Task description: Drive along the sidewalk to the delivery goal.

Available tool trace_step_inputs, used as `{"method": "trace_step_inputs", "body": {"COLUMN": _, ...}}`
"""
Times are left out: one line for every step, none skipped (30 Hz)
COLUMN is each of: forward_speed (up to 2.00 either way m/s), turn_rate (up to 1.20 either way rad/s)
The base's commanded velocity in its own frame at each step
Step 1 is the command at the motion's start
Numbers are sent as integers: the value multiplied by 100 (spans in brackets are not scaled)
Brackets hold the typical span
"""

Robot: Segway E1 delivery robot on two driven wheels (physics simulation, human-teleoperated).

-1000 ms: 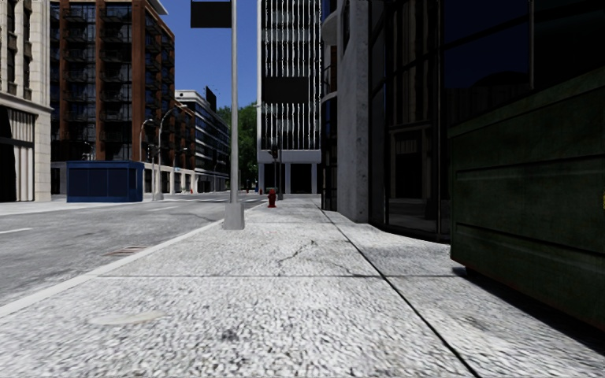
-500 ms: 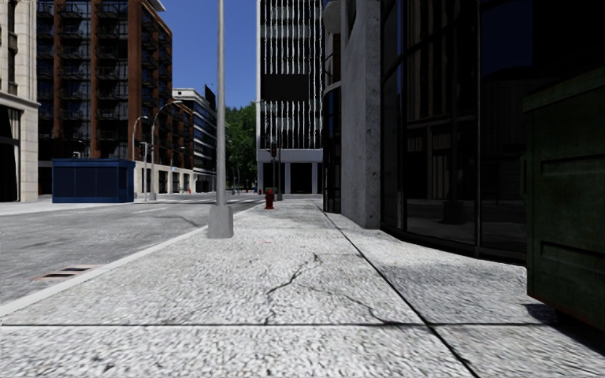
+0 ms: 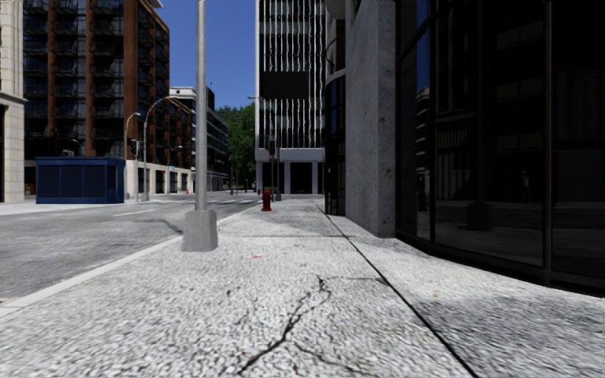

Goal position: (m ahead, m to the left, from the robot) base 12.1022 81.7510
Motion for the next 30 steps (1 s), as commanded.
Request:
{"method": "trace_step_inputs", "body": {"forward_speed": 195, "turn_rate": 0}}
{"method": "trace_step_inputs", "body": {"forward_speed": 193, "turn_rate": 0}}
{"method": "trace_step_inputs", "body": {"forward_speed": 192, "turn_rate": 0}}
{"method": "trace_step_inputs", "body": {"forward_speed": 192, "turn_rate": 0}}
{"method": "trace_step_inputs", "body": {"forward_speed": 192, "turn_rate": 0}}
{"method": "trace_step_inputs", "body": {"forward_speed": 192, "turn_rate": 0}}
{"method": "trace_step_inputs", "body": {"forward_speed": 192, "turn_rate": 0}}
{"method": "trace_step_inputs", "body": {"forward_speed": 192, "turn_rate": 0}}
{"method": "trace_step_inputs", "body": {"forward_speed": 192, "turn_rate": 0}}
{"method": "trace_step_inputs", "body": {"forward_speed": 192, "turn_rate": 0}}
{"method": "trace_step_inputs", "body": {"forward_speed": 192, "turn_rate": 0}}
{"method": "trace_step_inputs", "body": {"forward_speed": 192, "turn_rate": 0}}
{"method": "trace_step_inputs", "body": {"forward_speed": 192, "turn_rate": 0}}
{"method": "trace_step_inputs", "body": {"forward_speed": 192, "turn_rate": 0}}
{"method": "trace_step_inputs", "body": {"forward_speed": 192, "turn_rate": 0}}
{"method": "trace_step_inputs", "body": {"forward_speed": 192, "turn_rate": 0}}
{"method": "trace_step_inputs", "body": {"forward_speed": 192, "turn_rate": 0}}
{"method": "trace_step_inputs", "body": {"forward_speed": 192, "turn_rate": 0}}
{"method": "trace_step_inputs", "body": {"forward_speed": 192, "turn_rate": 0}}
{"method": "trace_step_inputs", "body": {"forward_speed": 192, "turn_rate": 0}}
{"method": "trace_step_inputs", "body": {"forward_speed": 192, "turn_rate": 0}}
{"method": "trace_step_inputs", "body": {"forward_speed": 192, "turn_rate": 0}}
{"method": "trace_step_inputs", "body": {"forward_speed": 192, "turn_rate": 0}}
{"method": "trace_step_inputs", "body": {"forward_speed": 192, "turn_rate": 0}}
{"method": "trace_step_inputs", "body": {"forward_speed": 192, "turn_rate": 0}}
{"method": "trace_step_inputs", "body": {"forward_speed": 192, "turn_rate": 0}}
{"method": "trace_step_inputs", "body": {"forward_speed": 192, "turn_rate": 0}}
{"method": "trace_step_inputs", "body": {"forward_speed": 192, "turn_rate": 0}}
{"method": "trace_step_inputs", "body": {"forward_speed": 192, "turn_rate": 0}}
{"method": "trace_step_inputs", "body": {"forward_speed": 192, "turn_rate": 0}}
